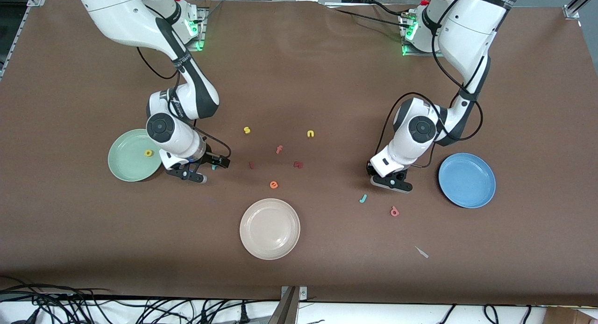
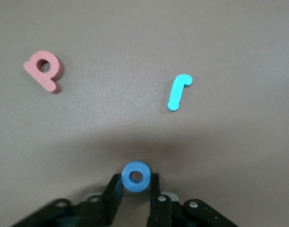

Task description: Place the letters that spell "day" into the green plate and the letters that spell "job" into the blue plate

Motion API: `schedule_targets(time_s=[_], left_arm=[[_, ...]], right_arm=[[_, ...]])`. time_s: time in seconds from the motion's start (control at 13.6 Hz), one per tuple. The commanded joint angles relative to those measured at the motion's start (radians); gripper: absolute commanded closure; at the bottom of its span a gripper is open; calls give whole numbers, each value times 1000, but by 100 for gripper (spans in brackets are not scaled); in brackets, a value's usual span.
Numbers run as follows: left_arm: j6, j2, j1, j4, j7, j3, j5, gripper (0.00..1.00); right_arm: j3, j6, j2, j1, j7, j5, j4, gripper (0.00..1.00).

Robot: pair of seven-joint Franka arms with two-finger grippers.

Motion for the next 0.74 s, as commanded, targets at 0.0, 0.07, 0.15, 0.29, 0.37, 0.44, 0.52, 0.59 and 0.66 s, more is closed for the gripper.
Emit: schedule_targets(time_s=[0.0,0.07,0.15,0.29,0.37,0.44,0.52,0.59,0.66], left_arm=[[-1,1,-2,9,7,11,21,77],[-6,-16,6,7,4,13,21,77],[-16,-42,19,1,2,14,23,77],[-105,-100,53,-7,19,14,24,77],[-157,-134,81,-16,69,13,24,76],[-202,-169,120,-31,144,14,24,76],[-236,-206,169,-51,227,14,24,76],[-257,-235,220,-74,304,14,23,75],[-273,-255,266,-94,384,14,23,75]], right_arm=[[-5,-2,26,10,15,-1,25,7],[-5,-3,29,10,15,-2,21,8],[-5,-3,29,9,13,-2,16,12],[-7,-3,30,7,15,-2,14,19],[-7,-3,36,7,15,-2,16,20],[-7,-2,43,6,13,-2,16,24],[-8,0,44,4,12,-1,18,28],[-7,0,46,4,13,-2,18,31],[-8,0,46,4,12,-1,19,35]])
